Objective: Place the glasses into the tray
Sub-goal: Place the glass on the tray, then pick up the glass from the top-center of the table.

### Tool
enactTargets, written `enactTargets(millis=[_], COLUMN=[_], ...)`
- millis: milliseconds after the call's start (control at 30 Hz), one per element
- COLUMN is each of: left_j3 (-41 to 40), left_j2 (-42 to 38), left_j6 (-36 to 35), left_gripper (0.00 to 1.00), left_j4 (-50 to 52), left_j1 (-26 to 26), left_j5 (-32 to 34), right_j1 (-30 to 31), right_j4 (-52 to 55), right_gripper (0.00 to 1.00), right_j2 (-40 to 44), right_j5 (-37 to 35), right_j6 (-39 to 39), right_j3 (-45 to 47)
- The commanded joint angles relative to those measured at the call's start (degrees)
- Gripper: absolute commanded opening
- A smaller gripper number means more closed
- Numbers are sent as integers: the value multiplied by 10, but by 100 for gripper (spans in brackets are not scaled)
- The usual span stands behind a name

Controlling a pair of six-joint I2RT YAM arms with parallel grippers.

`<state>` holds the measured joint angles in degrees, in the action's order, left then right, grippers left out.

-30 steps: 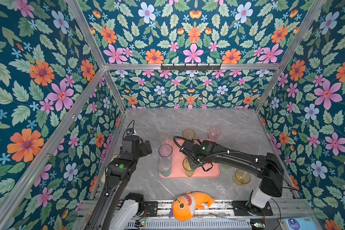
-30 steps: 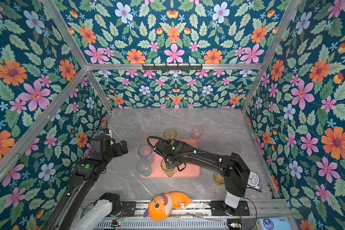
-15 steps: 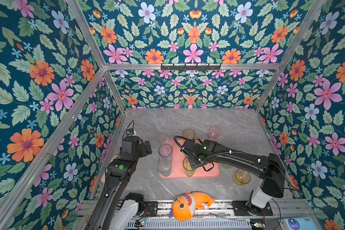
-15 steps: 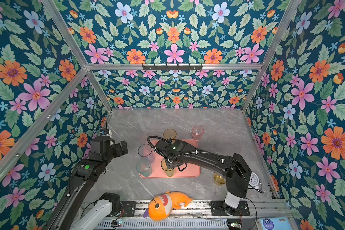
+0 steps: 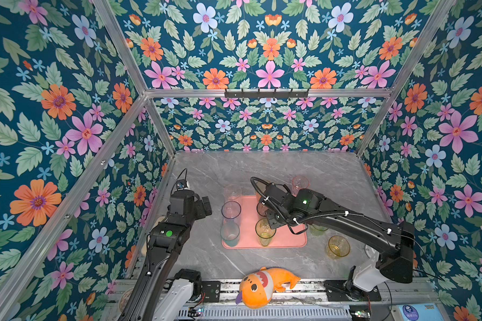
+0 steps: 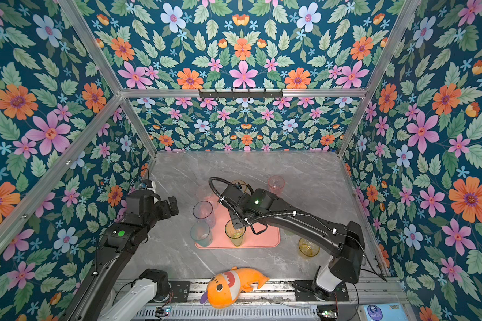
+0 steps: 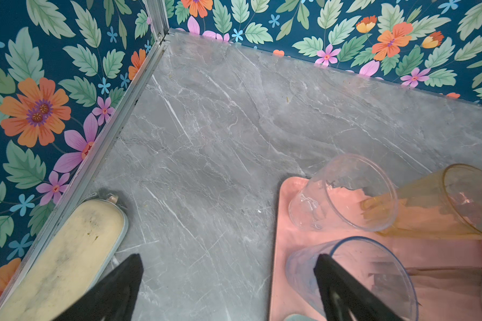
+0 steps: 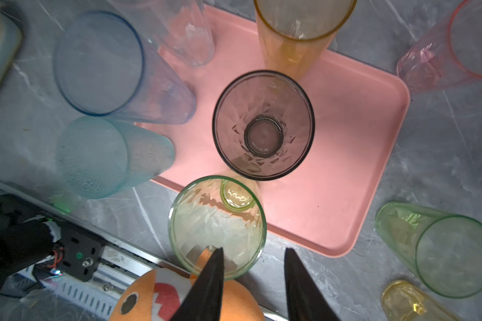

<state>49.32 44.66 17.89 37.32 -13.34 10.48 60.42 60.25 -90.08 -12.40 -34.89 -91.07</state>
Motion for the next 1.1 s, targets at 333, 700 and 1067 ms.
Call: enactTargets(millis=[333,700,1067], left_j3=[3,3,3], left_j2=[2,3,6], left_j6=[2,1,2], left_gripper=[99,99,99], left_j4=[-3,-3,-3], left_j1=[0,0,0], left_j5=[0,1,1], right_j1=[-64,-176,-351], right_j4=[4,-41,-144], right_gripper=[41,47,50], right_j2=[67,118,166], right_j5=[-55,-60,4], right_j6=[80,111,105], right_j3=[-49,-20,84])
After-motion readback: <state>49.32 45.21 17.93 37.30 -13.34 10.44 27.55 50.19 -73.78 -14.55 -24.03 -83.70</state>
